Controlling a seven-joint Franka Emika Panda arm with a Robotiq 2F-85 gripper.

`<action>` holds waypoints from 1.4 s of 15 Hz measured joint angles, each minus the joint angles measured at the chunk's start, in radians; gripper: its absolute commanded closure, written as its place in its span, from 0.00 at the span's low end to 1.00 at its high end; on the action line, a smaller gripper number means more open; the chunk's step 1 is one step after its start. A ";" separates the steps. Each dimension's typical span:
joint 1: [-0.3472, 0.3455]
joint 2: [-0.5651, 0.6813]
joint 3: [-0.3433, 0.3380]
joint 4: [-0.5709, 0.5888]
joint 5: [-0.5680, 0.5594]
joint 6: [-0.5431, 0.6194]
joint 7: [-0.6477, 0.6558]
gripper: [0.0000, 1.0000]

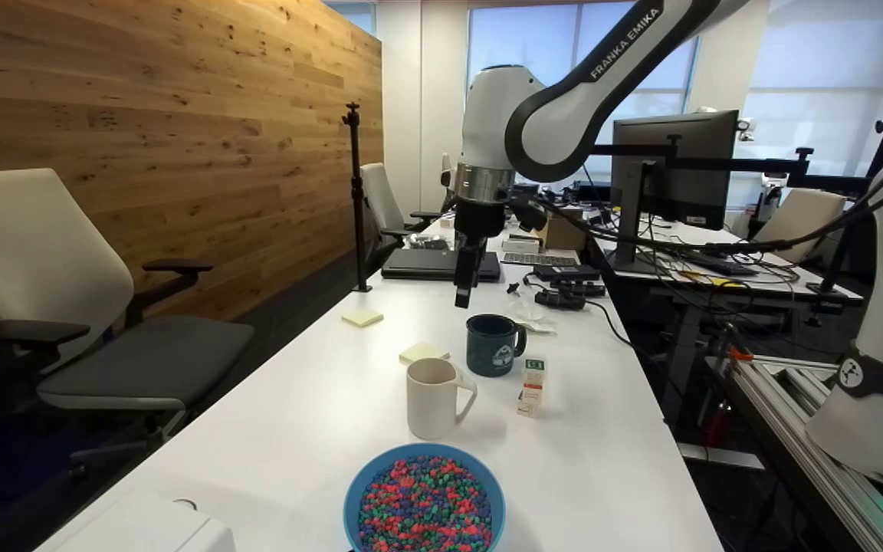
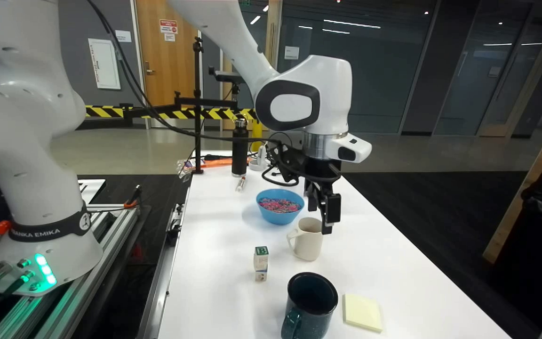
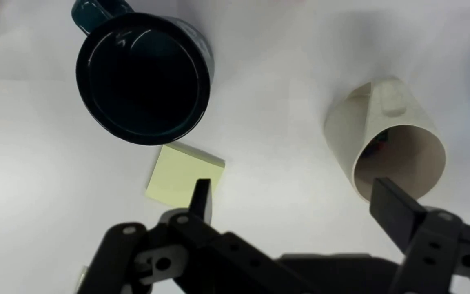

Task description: Pour the contents of the white cu into the blue bowl

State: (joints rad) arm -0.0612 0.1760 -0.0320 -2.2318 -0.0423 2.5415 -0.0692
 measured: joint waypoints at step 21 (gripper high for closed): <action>0.012 0.126 0.041 0.089 0.027 -0.016 -0.183 0.00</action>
State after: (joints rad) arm -0.0489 0.3017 0.0088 -2.1433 -0.0156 2.5258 -0.2523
